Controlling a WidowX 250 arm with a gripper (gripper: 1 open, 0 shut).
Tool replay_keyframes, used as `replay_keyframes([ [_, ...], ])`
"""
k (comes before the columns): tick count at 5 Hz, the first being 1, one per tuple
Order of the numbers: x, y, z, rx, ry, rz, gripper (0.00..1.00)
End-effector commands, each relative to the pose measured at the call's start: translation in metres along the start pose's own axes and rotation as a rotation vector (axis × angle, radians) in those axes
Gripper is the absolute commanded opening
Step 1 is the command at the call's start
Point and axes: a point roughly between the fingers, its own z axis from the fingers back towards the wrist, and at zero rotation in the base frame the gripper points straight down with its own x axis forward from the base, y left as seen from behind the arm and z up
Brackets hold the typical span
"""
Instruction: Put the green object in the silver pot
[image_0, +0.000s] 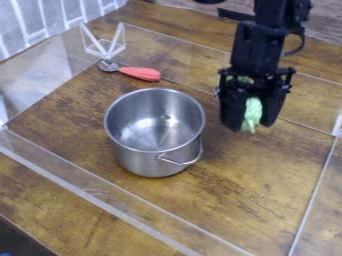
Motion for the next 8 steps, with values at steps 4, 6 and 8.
replay_keyframes([
  [4, 0.025, 0.003, 0.014, -0.064, -0.037, -0.063, 0.00],
  [6, 0.040, 0.021, 0.050, -0.093, -0.034, -0.072, 0.00],
  [8, 0.045, 0.048, 0.079, -0.147, -0.030, -0.138, 0.00],
])
